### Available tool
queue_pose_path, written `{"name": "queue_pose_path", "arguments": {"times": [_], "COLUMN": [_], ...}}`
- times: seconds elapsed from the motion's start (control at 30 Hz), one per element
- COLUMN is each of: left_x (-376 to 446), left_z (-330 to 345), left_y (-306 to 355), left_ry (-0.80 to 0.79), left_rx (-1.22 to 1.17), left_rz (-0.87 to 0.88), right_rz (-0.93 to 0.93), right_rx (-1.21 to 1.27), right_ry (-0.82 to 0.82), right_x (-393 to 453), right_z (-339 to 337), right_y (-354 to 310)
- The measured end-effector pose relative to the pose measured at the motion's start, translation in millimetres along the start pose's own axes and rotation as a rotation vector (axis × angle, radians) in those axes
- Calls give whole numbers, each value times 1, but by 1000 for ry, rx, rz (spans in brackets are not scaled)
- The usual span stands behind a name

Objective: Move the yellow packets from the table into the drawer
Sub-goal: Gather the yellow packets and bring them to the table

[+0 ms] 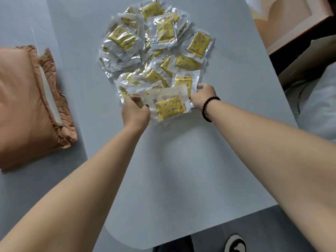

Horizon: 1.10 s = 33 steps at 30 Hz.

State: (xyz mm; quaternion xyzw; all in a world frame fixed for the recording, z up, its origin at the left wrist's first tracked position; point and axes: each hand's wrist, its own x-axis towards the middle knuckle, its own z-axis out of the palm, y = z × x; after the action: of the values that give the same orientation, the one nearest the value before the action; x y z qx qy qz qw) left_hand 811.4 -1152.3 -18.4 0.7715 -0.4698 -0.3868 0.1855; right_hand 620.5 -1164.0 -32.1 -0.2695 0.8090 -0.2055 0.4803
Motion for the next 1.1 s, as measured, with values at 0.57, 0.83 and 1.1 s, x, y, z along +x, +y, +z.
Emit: {"name": "queue_pose_path", "arguments": {"times": [0.57, 0.83, 1.1], "left_x": [-143, -259, -393], "left_z": [14, 67, 120], "left_y": [52, 115, 145], "left_ry": [-456, -959, -1186], "left_rx": [-57, 30, 184], "left_rz": [45, 315, 548], "right_rz": [41, 85, 124], "right_rx": [480, 761, 968], "right_ry": [-20, 203, 522], "right_x": [-114, -223, -336], "right_z": [-92, -193, -277], "right_y": [62, 154, 259]}}
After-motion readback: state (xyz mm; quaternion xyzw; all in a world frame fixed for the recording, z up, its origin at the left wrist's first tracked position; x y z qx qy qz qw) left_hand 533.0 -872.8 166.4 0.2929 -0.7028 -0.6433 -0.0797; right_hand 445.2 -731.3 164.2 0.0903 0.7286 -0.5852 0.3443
